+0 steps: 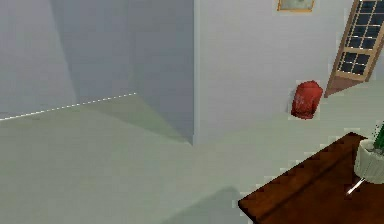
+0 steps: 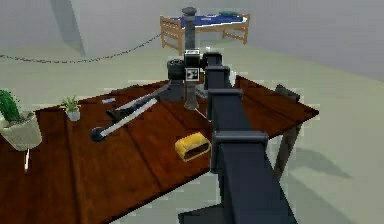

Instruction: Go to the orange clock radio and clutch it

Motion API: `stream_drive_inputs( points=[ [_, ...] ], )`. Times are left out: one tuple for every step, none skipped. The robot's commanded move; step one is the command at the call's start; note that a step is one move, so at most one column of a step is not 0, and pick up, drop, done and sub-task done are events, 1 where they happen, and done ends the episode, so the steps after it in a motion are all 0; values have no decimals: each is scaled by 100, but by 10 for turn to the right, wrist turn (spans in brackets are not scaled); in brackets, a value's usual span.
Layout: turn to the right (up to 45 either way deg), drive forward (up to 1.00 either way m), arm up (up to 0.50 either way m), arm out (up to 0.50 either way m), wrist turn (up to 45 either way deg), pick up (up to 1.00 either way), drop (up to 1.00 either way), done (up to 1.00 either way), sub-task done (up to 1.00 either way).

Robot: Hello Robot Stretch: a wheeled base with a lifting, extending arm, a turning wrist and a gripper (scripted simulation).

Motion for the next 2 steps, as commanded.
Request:
stream_drive_inputs(
  points=[
    [0,0,0,0,450,0,0,0,0],
    [0,0,0,0,420,0,0,0,0]
  ],
)
